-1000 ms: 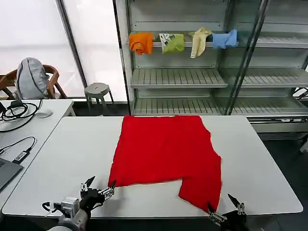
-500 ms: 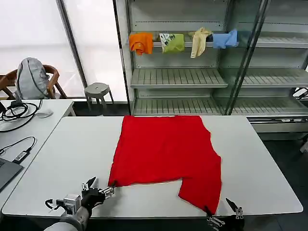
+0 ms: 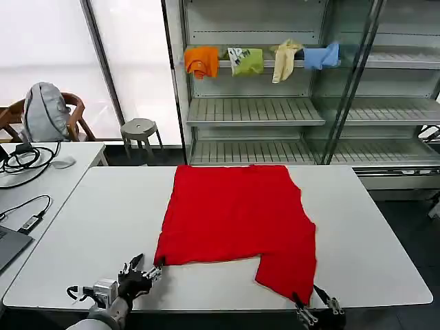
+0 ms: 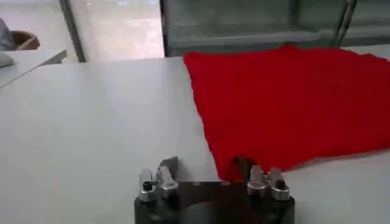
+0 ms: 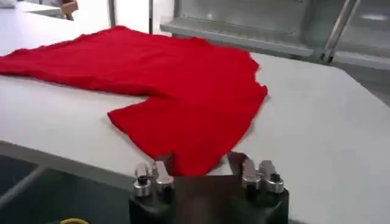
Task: Fold and organize the clothes.
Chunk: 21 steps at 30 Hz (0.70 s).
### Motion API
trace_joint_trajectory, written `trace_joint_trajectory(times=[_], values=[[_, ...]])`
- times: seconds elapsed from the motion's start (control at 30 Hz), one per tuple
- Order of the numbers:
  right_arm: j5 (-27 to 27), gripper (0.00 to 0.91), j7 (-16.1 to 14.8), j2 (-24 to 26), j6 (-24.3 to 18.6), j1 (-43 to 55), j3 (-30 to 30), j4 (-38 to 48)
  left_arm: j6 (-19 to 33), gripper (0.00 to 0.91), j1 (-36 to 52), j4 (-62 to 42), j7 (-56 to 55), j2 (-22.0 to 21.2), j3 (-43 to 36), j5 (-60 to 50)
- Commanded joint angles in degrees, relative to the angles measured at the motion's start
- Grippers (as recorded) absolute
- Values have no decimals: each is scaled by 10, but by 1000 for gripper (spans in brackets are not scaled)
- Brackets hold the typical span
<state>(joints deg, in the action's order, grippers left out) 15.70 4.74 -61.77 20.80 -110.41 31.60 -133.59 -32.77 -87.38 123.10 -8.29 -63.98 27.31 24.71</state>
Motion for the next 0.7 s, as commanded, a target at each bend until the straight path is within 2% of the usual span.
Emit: trace_joint_trajectory(times=[0.03, 0.27, 0.37, 0.5, 0.7], values=[[2, 0, 0, -1, 3, -1, -2, 2, -2, 30, 0, -1, 5, 0, -1, -4], [0, 0, -7, -2, -19, 11, -6, -1, 6, 10, 6, 0, 35, 0, -2, -5], [8, 0, -1, 1, -28, 33, -8, -9, 17, 10, 25, 8, 41, 0, -5, 0], [48, 0, 16, 6, -14, 109, -5, -17, 18, 0, 78, 9, 46, -3, 2, 29], [64, 0, 23, 21, 11, 237, -11, 34, 14, 10, 141, -28, 55, -23, 6, 69]])
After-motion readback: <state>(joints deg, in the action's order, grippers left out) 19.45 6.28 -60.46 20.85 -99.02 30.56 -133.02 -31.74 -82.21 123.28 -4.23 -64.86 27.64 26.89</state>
